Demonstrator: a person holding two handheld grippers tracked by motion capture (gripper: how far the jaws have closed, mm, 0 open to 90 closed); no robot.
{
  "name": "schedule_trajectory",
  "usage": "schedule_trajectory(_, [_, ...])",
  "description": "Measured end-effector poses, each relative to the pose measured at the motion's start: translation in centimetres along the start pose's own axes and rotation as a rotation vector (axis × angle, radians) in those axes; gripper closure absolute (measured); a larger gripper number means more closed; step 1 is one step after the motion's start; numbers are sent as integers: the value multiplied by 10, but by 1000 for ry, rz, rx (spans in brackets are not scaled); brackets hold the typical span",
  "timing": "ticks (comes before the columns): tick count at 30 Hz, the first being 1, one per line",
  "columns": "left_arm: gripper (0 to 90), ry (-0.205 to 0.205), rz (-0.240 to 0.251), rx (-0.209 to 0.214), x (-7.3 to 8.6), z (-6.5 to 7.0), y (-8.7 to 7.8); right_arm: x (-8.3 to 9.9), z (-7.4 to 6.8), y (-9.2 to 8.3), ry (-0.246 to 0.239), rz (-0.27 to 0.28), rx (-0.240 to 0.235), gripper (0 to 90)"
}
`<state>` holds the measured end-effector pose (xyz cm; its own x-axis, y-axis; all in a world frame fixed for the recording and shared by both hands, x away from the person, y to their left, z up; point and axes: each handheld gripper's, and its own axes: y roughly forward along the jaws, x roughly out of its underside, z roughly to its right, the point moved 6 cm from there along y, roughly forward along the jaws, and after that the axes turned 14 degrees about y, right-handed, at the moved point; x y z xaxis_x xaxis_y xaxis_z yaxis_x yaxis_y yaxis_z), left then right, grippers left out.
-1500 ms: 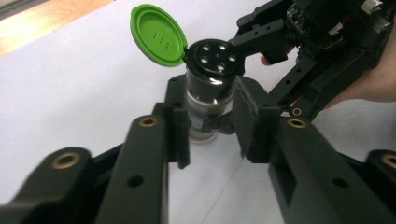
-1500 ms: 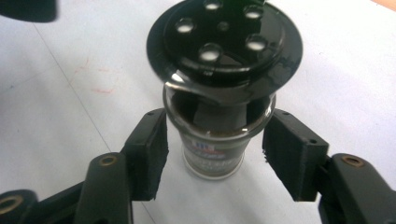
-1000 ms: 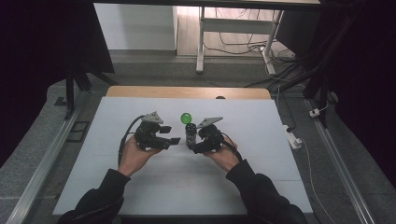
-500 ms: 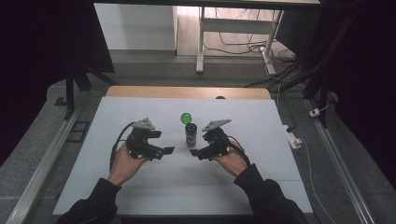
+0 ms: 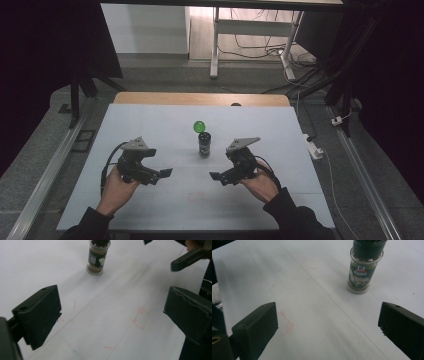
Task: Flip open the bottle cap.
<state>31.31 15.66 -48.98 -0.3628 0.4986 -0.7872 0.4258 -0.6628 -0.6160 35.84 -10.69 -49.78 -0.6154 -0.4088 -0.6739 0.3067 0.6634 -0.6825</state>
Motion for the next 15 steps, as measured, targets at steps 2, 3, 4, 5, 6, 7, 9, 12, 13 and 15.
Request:
schedule_trajectory(2, [3,-3,-2,-13,6,1,-5,4,0,-6,5,1,-1,23])
schedule_trajectory(3, [2,-6,0,-14,9,2,-8,7,0,-9,8,2,-3,23])
schedule_trajectory(4, [1,-9,1,-16,11,3,-11,9,0,-13,10,2,-4,23])
schedule_trajectory(5, [0,-11,2,-21,14,4,-13,11,0,-16,10,1,-4,23])
schedule_trajectory(6, [0,-14,5,-25,16,5,-16,13,1,-20,7,5,-3,23])
schedule_trajectory(7, [0,-15,6,-27,19,6,-18,15,1,-23,4,9,-4,23])
schedule_trajectory(9, [0,-18,6,-30,24,8,-23,18,2,-30,2,20,0,19])
schedule_trajectory(12, [0,-19,7,-38,30,11,-30,25,5,-40,11,33,17,17])
schedule_trajectory(13, [0,-22,9,-43,32,12,-32,27,7,-43,13,36,25,14])
schedule_trajectory(15, [0,-25,14,-49,36,14,-38,31,10,-50,32,46,35,0])
